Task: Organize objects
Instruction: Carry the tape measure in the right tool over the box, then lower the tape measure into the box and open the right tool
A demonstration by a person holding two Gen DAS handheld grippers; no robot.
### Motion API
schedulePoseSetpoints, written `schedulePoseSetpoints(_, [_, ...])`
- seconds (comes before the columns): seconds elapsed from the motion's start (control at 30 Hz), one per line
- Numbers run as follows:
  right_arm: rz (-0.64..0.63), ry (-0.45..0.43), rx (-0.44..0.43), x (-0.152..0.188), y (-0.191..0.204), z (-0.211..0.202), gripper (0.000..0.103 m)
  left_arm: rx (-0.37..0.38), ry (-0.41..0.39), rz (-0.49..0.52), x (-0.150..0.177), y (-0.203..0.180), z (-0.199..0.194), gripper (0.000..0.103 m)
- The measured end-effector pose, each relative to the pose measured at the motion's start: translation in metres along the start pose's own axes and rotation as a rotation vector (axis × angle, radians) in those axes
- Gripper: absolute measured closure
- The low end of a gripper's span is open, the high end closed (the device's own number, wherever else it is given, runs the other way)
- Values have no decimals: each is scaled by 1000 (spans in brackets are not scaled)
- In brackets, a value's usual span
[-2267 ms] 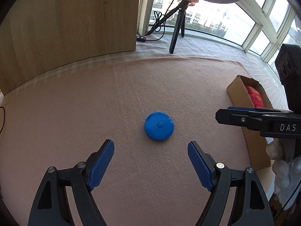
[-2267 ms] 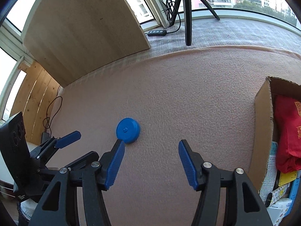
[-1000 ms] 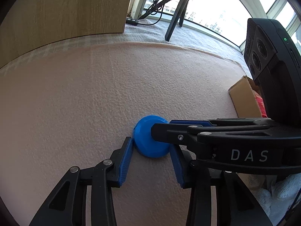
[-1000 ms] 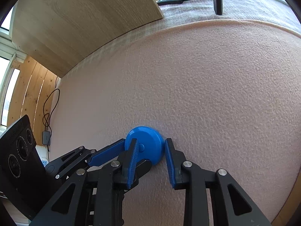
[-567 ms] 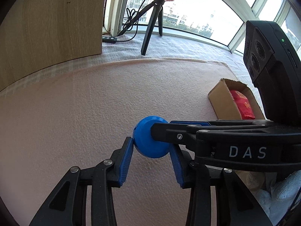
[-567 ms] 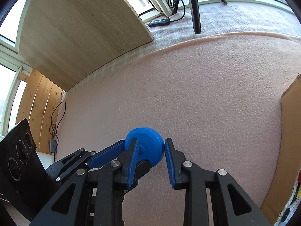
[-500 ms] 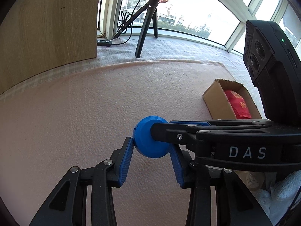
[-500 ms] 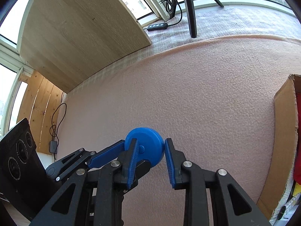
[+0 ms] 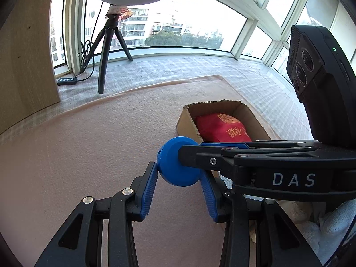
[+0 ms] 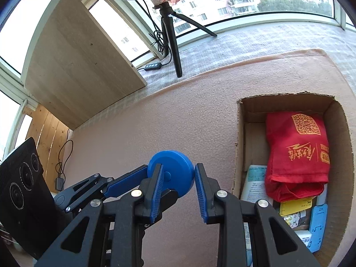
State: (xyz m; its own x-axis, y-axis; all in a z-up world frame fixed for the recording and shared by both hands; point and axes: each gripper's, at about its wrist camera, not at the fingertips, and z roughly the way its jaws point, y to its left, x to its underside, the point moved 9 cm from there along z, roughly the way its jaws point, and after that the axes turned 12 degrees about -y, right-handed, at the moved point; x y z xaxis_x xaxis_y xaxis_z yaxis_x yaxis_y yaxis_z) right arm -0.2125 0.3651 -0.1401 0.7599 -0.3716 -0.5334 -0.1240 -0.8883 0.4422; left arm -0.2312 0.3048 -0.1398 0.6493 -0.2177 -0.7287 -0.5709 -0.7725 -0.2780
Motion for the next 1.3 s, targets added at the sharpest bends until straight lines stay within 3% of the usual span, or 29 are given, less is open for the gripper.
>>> schedulePoseSetpoints(0.47, [56, -23, 54, -5, -73, -36, 76, 79, 27, 66, -3, -79, 42, 60])
schedulePoseSetpoints(0.53, [59, -31, 70, -5, -80, -40, 70, 80, 39, 66, -2, -84, 46, 58])
schedulePoseSetpoints(0.6, [59, -53, 96, -8, -88, -44, 61, 72, 43, 73, -1, -86, 47, 50])
schedulePoseSetpoints(0.7, [84, -67, 92, -10, -96, -50, 56, 63, 47, 81, -1, -84, 46, 46])
schedulePoseSetpoints(1.07, [96, -79, 101, -4, -96, -59, 55, 44, 65, 59, 10, -71, 32, 42])
schedulePoseSetpoints(1.3, [65, -100, 119, 8, -83, -71, 55, 9, 54, 31, 18, -49, 2, 40])
